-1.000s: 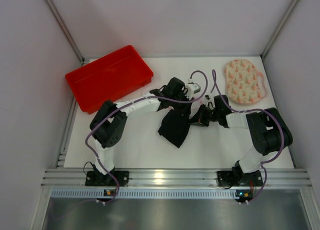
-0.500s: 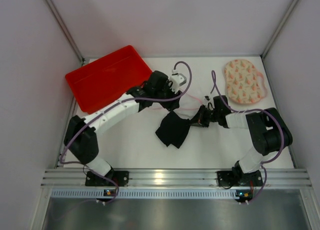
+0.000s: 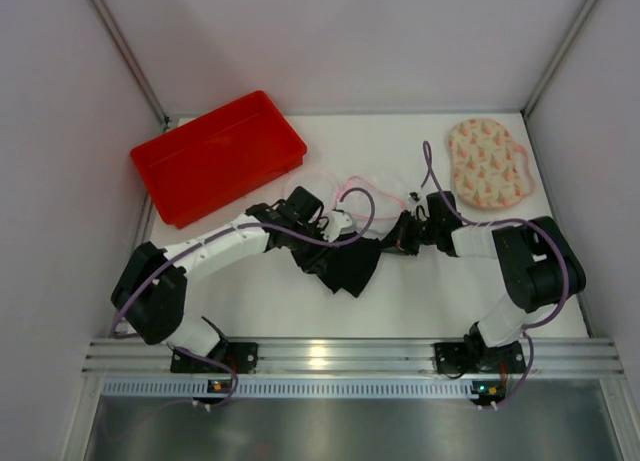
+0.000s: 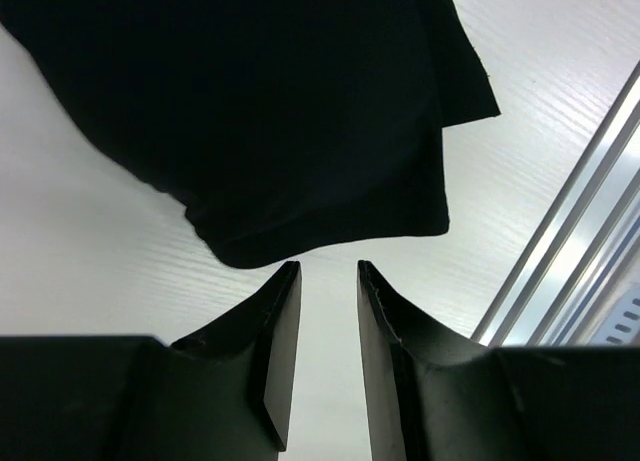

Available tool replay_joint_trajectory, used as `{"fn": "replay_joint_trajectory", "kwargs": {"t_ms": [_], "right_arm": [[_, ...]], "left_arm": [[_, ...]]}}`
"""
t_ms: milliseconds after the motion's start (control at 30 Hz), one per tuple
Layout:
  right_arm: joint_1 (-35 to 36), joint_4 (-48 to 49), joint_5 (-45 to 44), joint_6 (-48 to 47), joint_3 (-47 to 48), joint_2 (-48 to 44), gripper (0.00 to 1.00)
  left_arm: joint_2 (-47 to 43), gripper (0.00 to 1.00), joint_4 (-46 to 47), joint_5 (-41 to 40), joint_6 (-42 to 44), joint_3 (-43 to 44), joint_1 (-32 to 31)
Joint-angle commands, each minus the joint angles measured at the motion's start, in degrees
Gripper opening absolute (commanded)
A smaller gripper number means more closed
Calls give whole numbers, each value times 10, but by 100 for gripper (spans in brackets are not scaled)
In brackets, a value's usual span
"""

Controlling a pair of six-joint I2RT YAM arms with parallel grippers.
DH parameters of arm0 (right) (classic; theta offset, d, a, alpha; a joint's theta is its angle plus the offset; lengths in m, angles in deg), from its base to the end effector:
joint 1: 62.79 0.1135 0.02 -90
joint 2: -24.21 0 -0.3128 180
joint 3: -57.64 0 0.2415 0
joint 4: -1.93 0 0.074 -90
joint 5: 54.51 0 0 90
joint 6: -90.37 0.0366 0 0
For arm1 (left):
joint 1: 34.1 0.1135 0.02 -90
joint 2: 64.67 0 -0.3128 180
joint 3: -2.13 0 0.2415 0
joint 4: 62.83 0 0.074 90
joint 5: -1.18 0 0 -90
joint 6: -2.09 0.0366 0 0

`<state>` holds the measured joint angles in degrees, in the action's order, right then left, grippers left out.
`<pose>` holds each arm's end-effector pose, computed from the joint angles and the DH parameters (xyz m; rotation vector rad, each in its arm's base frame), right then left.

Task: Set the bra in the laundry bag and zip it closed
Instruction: Adjust the bra at the center of the board.

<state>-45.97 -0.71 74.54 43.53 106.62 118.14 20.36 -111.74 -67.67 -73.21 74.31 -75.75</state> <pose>0.2627 0.1035 0.1793 0.2384 2.5521 1.2723 0.2001 -0.1956 0.2762 1.3747 2.3002 -0.6429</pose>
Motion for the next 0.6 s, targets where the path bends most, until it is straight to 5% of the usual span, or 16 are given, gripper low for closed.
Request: {"fn": "replay_joint_trajectory", "kwargs": {"t_ms": [0,533,567], "right_arm": [[8,3,-3,-8,10,-23,0],[23,0,6,-18,16,-22,0],[23,-1,8,-18,18,-22,6]], "left_arm": [[30,34,-3,42,-28,-2,-16],[152,38,56,64,-111,104,-17],[155,38,56,64,-114,100,-17]]}}
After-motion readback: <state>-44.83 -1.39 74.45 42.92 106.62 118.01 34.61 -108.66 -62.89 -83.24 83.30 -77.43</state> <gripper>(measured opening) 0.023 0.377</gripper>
